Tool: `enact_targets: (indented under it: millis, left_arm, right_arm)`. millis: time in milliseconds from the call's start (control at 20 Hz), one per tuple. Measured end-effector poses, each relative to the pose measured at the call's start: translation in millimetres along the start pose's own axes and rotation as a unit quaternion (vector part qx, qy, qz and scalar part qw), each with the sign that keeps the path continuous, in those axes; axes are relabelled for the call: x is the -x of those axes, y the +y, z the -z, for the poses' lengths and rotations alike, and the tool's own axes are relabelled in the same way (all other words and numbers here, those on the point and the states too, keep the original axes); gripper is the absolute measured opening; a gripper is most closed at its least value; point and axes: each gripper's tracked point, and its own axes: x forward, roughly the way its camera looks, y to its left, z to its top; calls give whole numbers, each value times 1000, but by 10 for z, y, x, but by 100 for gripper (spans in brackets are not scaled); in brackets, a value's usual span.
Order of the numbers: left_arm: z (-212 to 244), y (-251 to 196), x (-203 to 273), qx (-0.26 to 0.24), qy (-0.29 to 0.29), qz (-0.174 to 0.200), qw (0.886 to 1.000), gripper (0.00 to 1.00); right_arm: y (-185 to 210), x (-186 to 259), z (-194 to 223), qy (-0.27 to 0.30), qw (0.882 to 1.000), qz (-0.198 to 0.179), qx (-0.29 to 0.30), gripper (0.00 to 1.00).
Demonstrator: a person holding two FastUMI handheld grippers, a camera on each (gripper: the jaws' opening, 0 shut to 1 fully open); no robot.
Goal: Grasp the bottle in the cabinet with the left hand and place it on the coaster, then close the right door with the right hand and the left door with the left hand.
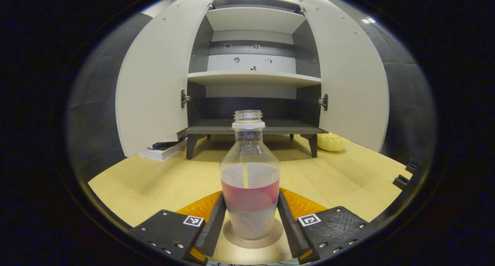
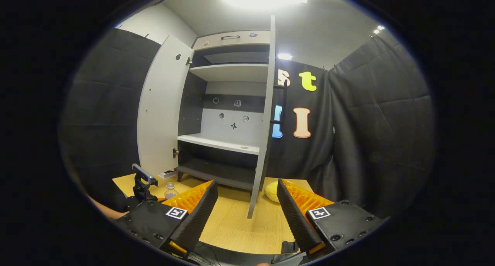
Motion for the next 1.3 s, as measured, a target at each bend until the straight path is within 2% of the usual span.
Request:
enact_targets:
  millis: [50,100,150,250,350,400,450,800,900,1150,1300]
  left_arm:
    - [-21,13,31,-3,-1,-4,1000,80]
    - [-63,34,53,-6,-4,-5,1000,74]
    - [-94,43,123,-8,-8,-7,1000,82]
    - [-232,52,164,-9,-15,-10,1000,80]
    - [-353,84,183,-6,-15,-16,1000,93]
    - [-437,112,204,-3,-19,-21,1000,93]
    - [-550,134,252,0,-28,-24,999,86]
    - [-1620,239,736,1,-97,-34,995,86]
    - [-1864,320,898,-10,-101,-43,994,86]
    - [-2438,645,1252,1,-135,-57,989,86]
    - [-2662,975,1400,-1,-143,-78,987,86]
  right_arm:
    - [12,-12,0,-1,1000,-2,-2,96]
    - [24,-26,-11,-3,1000,-5,-3,97]
    - [30,-45,-26,-5,1000,-7,-5,97]
    - [34,-78,-58,-12,1000,-10,-11,98]
    - [28,-97,-92,-19,1000,-11,-20,98]
    - [19,-103,-108,-24,999,-11,-23,97]
    - [-4,-104,-144,-30,999,-9,-24,97]
    - [-278,-217,-311,-57,998,9,-36,98]
    - [-368,-295,-375,-59,997,19,-40,98]
    - [-650,-539,-595,-69,994,70,-37,98]
    - [-801,-666,-740,-75,991,105,-38,98]
